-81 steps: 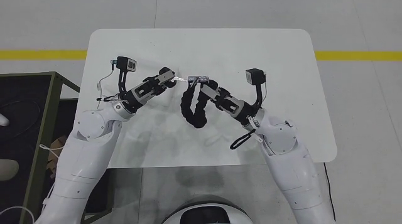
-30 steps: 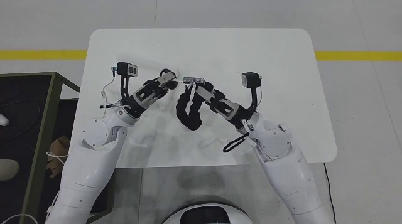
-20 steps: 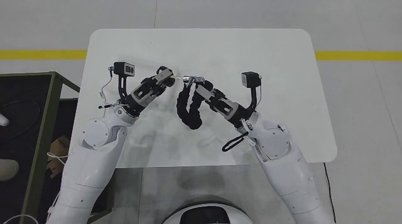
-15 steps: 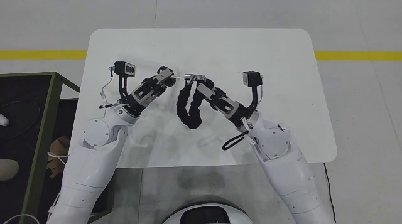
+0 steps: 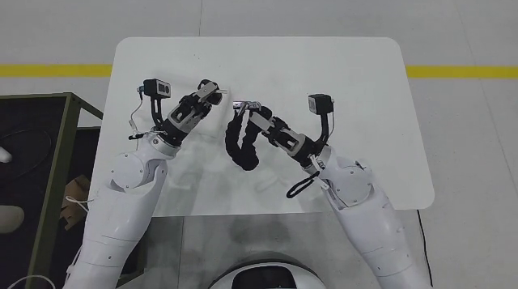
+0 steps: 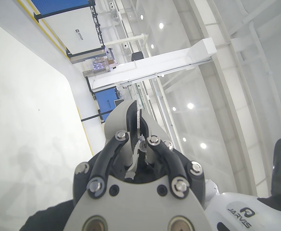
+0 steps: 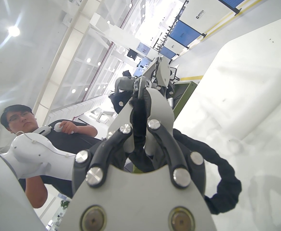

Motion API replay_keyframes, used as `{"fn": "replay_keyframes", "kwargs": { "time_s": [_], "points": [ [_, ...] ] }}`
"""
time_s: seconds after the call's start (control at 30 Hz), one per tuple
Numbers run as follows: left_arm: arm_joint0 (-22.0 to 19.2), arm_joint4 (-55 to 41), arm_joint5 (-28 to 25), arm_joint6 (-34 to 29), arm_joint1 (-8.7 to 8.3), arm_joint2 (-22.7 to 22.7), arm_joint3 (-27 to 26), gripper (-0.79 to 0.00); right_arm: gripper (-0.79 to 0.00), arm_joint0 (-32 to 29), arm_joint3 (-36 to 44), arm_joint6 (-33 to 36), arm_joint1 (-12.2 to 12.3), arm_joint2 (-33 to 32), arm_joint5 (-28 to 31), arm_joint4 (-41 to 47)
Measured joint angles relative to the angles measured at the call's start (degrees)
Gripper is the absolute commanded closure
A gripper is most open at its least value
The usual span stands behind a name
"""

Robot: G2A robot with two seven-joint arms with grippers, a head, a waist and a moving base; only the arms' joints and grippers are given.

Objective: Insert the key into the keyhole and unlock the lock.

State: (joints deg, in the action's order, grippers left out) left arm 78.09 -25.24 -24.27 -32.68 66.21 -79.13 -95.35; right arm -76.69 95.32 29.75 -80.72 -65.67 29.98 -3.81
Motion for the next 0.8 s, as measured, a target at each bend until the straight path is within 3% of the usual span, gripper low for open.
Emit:
{"fn": "replay_keyframes", "kwargs": {
  "time_s": [0.8],
  "points": [
    [0.9,0.1,0.7,-7.0,0.2,-0.7,-0.7,0.0,0.0,-0.1,0.8,-2.1,0.6,-0.4,-1.6,-2.4]
  ]
}}
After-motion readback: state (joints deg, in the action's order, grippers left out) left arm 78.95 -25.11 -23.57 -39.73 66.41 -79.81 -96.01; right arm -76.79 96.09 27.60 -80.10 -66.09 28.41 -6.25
